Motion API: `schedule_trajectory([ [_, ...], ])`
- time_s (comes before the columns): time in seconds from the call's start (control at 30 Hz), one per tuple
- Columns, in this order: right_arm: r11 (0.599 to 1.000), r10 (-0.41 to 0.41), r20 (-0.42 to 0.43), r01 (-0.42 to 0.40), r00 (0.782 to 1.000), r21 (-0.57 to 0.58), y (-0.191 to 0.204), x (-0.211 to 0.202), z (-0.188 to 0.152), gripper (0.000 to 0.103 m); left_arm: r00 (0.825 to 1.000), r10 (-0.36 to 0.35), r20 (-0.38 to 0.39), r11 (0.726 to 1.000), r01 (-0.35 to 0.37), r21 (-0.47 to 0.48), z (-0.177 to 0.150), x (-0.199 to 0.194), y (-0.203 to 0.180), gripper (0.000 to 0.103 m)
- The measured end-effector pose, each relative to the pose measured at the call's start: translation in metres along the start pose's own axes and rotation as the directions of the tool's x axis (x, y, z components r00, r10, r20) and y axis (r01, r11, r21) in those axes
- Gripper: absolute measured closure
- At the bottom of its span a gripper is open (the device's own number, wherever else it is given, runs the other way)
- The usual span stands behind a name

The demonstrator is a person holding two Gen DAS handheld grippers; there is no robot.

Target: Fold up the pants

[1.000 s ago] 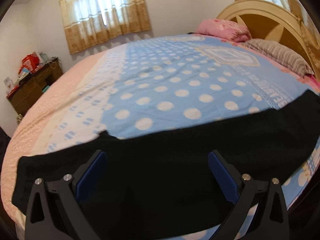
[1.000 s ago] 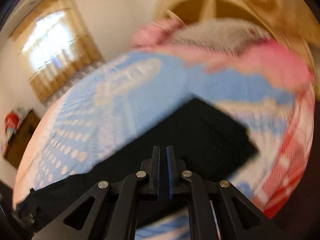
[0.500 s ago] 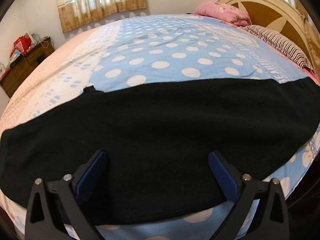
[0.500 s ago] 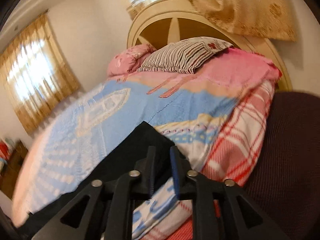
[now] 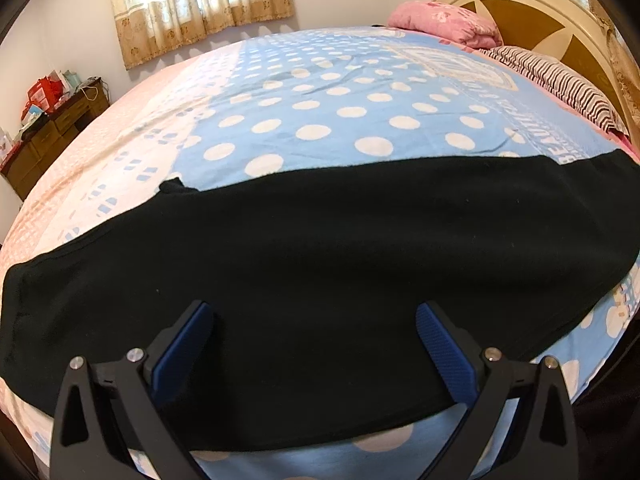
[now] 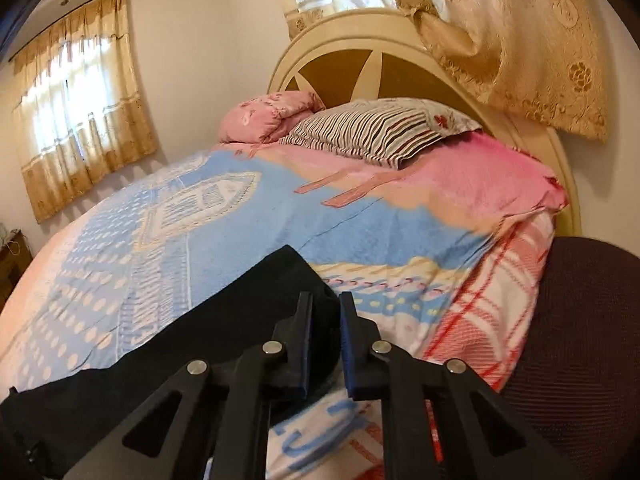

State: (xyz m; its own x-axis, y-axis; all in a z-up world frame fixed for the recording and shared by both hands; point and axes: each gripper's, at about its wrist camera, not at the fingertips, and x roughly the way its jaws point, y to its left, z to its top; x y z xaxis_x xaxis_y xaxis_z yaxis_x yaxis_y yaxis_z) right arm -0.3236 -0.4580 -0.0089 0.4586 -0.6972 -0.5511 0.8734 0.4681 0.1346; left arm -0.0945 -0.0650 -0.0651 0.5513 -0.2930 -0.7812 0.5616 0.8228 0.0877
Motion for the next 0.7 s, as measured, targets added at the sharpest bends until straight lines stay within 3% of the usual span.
schedule_trajectory([
  [0.1, 0.995, -0.085, -0.079, 0.089, 0.993, 0.043, -0.025, 0.018, -0.007, 0.092, 1.000, -0.005, -0.006, 1.000, 0.005, 0.002, 0.001, 0.001, 0.000, 0.000],
  [0.2, 0.998, -0.042, -0.062, 0.045, 0.997, 0.038, -0.031, 0.016, -0.003, 0.092, 1.000, -0.013, -0.014, 1.000, 0.013, 0.011, 0.003, 0.002, 0.001, 0.000],
  [0.27, 0.996, -0.040, -0.018, 0.042, 0.999, 0.082, -0.034, 0.003, 0.002, 0.091, 1.000, -0.013, -0.014, 1.000, 0.013, 0.020, 0.003, 0.002, 0.001, 0.000],
  [0.33, 0.995, -0.039, 0.082, 0.031, 0.996, 0.098, -0.028, -0.018, 0.008, 0.091, 1.000, -0.006, -0.012, 0.999, 0.006, 0.032, 0.004, 0.000, 0.001, 0.000],
  [0.4, 0.998, 0.047, 0.111, -0.051, 0.993, 0.038, -0.004, -0.029, 0.011, 0.091, 1.000, 0.019, 0.009, 0.998, -0.019, 0.053, 0.004, -0.006, 0.002, 0.000],
  [0.47, 0.980, 0.200, 0.046, -0.198, 0.979, -0.035, 0.033, -0.026, 0.007, 0.091, 0.996, 0.052, 0.066, 0.997, -0.055, 0.058, 0.007, -0.018, 0.007, 0.000],
  [0.53, 0.921, 0.376, -0.068, -0.381, 0.924, -0.088, 0.084, -0.019, -0.007, 0.091, 0.991, 0.072, 0.108, 0.996, -0.077, 0.039, 0.010, -0.026, 0.016, 0.000],
  [0.6, 0.833, 0.514, -0.178, -0.538, 0.839, -0.131, 0.140, -0.015, -0.028, 0.090, 0.985, 0.100, 0.138, 0.995, -0.100, -0.003, 0.014, -0.031, 0.029, 0.000],
  [0.7, 0.711, 0.597, -0.317, -0.670, 0.737, -0.216, 0.229, -0.013, -0.064, 0.091, 0.981, 0.148, 0.126, 0.988, -0.140, -0.066, 0.015, -0.028, 0.051, 0.000],
])
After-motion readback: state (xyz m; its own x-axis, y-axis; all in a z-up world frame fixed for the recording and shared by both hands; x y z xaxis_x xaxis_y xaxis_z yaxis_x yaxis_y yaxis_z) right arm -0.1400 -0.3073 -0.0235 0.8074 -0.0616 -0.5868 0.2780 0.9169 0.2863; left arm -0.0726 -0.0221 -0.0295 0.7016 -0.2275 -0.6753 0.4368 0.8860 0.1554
